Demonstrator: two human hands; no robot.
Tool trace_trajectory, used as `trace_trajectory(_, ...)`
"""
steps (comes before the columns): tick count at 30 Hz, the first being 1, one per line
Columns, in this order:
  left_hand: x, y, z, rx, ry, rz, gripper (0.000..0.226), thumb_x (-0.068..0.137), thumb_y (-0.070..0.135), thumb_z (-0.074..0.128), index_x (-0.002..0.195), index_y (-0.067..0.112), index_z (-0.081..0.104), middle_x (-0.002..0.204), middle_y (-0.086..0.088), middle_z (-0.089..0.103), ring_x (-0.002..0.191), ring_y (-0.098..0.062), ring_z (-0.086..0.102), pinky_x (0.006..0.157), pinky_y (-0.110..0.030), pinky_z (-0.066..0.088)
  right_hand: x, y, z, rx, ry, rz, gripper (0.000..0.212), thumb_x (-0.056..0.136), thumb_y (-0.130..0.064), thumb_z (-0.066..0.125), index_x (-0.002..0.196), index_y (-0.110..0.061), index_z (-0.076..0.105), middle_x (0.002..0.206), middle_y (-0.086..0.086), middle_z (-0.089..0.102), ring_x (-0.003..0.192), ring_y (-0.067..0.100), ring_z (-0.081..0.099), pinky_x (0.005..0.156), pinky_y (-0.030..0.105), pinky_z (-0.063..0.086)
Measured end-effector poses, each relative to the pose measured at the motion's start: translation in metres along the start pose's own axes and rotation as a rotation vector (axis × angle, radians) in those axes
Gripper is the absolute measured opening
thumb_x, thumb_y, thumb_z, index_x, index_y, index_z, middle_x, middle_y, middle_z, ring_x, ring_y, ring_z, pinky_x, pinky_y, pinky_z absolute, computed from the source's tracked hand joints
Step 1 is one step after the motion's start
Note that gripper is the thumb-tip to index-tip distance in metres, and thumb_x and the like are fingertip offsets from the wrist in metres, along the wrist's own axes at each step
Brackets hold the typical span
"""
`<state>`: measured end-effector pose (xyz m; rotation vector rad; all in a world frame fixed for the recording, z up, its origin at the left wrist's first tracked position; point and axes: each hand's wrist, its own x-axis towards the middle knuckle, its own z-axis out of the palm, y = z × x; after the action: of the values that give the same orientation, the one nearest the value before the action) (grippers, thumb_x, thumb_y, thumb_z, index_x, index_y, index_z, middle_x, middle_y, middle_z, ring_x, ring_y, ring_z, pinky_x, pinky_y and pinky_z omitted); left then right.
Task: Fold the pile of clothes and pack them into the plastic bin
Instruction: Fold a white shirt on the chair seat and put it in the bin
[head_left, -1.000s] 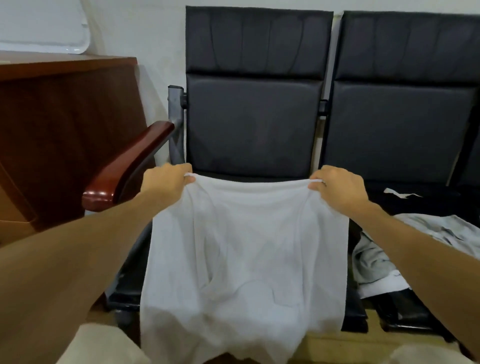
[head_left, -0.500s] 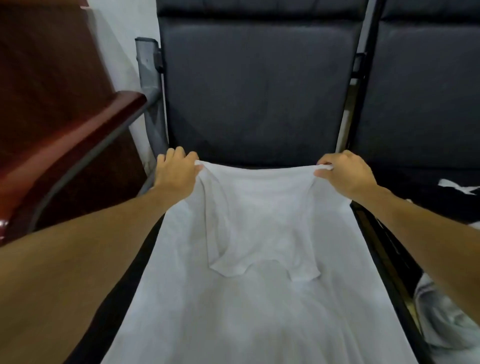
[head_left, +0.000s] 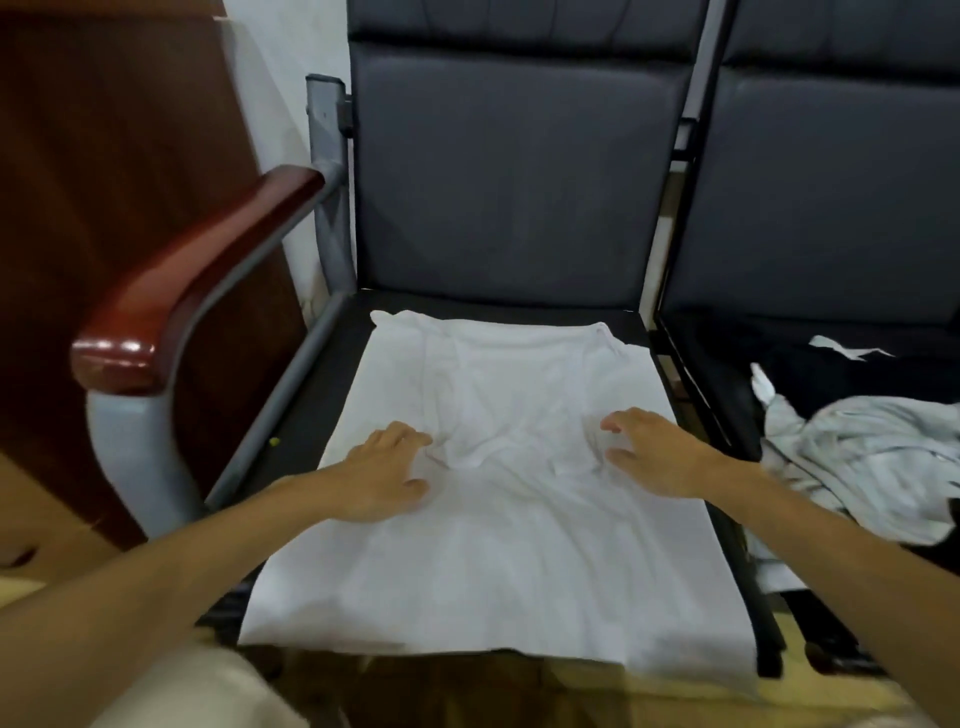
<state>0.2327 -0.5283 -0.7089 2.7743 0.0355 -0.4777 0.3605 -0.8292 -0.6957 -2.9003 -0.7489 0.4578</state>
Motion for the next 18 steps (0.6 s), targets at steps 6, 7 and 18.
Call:
trace_trajectory(6,-0.047,-0.002,0.017,0.131,-0.186,0.005,0.065,0.101,0.051,0.024,0.154,0.022,-0.002,0.161,0.002,-0.002,0.148,-0.018,0.001,0.12,-0.032,0.005,-0.063,-0.006,0.015,-0.15,-0.193,-0.103,0.072,0.096,-0.064,0.018,0.148,-0.015,0.023,0.154,-0.001,0.026,0.142,0.023,0.024,0.114,0.036,0.022)
trace_trajectory(7,-0.05,-0.005,0.018,0.173,-0.203,0.003,0.065,0.101,0.052,0.02,0.154,0.023,-0.005,0.161,0.003,-0.007,0.148,-0.017,-0.003,0.12,-0.031,0.001,-0.07,0.0,0.017,-0.227,-0.231,-0.118,0.081,0.091,-0.071,0.011,0.15,-0.016,0.018,0.157,-0.003,0.018,0.146,0.02,0.015,0.117,0.036,0.015)
trace_trajectory(18,-0.07,-0.024,0.019,0.263,0.001,0.017,0.056,0.103,0.041,0.027,0.152,0.018,0.014,0.157,-0.004,0.017,0.141,-0.017,0.024,0.116,-0.028,0.019,-0.092,0.024,0.021,-0.319,-0.173,-0.028,0.058,0.103,-0.05,0.02,0.154,-0.031,0.001,0.162,-0.007,-0.011,0.148,0.013,-0.013,0.117,0.049,-0.013)
